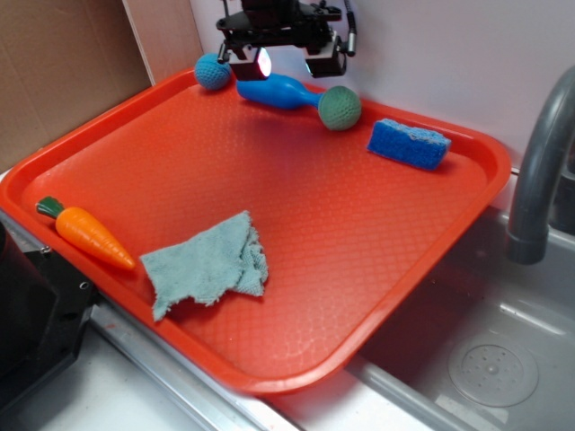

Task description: Grab the blue bottle.

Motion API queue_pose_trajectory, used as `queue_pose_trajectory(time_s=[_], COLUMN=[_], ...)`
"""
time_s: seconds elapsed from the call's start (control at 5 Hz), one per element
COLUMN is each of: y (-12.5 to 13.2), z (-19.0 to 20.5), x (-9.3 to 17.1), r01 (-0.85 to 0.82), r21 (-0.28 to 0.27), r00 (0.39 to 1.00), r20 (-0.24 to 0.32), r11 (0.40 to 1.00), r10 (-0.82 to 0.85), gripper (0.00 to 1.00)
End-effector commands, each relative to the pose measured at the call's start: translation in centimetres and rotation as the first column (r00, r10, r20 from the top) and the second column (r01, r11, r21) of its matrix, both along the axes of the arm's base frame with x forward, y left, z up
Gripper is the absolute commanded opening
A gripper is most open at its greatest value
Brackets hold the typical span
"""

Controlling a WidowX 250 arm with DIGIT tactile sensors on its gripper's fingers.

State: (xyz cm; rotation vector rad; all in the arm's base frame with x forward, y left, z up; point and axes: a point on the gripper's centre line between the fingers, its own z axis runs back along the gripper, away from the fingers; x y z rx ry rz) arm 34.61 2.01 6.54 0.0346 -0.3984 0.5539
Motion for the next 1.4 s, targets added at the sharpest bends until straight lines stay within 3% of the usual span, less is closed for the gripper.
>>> queue_pose_trajectory(time_s=[0.0, 0.4, 0.6, 0.8, 1.0, 1.2], y=[2.6, 4.4, 5.8, 5.2, 4.1, 4.1], z=[-0.2, -1.5, -0.2, 2.1, 4.9, 5.1], x=[1.3, 1.5, -0.8, -3.5, -5.3, -4.5], r01=[-0.106, -0.150, -0.156, -0.109, -0.065, -0.080], r21=[0.033, 0.029, -0.062, -0.098, -0.085, -0.065], r00=[0.994, 0.988, 0.986, 0.993, 0.998, 0.996], r20=[0.004, -0.026, -0.060, -0.059, 0.012, 0.044], r11=[0.994, 0.988, 0.986, 0.989, 0.994, 0.995], r10=[0.106, 0.151, 0.153, 0.103, 0.066, 0.082], gripper=[1.00, 1.00, 1.00, 1.00, 1.00, 1.00])
